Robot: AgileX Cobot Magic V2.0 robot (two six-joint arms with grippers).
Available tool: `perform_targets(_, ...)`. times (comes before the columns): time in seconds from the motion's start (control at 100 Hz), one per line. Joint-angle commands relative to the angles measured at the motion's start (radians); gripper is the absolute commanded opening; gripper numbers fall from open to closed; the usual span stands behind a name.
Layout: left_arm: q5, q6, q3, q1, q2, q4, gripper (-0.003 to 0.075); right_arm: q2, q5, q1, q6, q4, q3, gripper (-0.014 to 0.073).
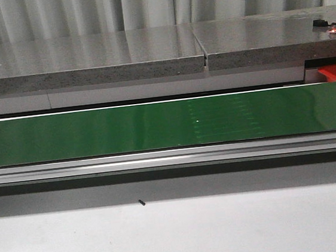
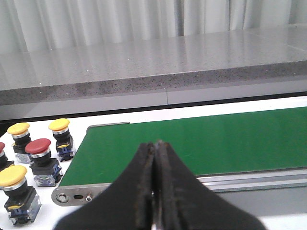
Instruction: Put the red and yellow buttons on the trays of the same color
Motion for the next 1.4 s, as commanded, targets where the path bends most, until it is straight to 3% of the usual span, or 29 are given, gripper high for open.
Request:
perform_targets(0.0,-0.087,-0.011,0.035,-0.007,-0.03,-0.01,-0.002,-0.019,-0.077,-0.004,0.0,-0.009,-0.016,-0.0068)
perform_targets(0.41,-0.06,-0.011,-0.053,-0.007,-0.024,-0.04,-0.002,-0.019,-0.077,-0.004,0.0,-0.009,-0.016,-0.0068)
perform_targets(0.55,0.064,-0.011,-0.205,-0.007,0.046,-0.065,-0.002,-0.019,-0.077,-0.004,0.0,-0.009,-0.016,-0.0068)
perform_targets(0.81,0.479,-0.011,-0.588,-0.007,0.334,-0.078,-0.002,-0.019,-0.077,-0.004,0.0,-0.009,-0.016,-0.0068)
perform_targets(0.93,0.607,-0.011,-0.736,-0.007,0.471,-0.111,-0.002,-0.019,-0.077,-0.004,0.0,-0.009,-0.016,-0.0068)
perform_targets(1.17,0.654,-0.011,-0.825,-0.007,0.635,-0.24,-0.002,-0.019,-0.077,-0.004,0.0,-0.009,-0.016,-0.0068)
perform_targets(1.39,0.688,-0.011,-0.825,-0.007,0.724,-0.252,-0.002,-0.019,-0.077,-0.004,0.0,-0.009,-0.016,-0.0068)
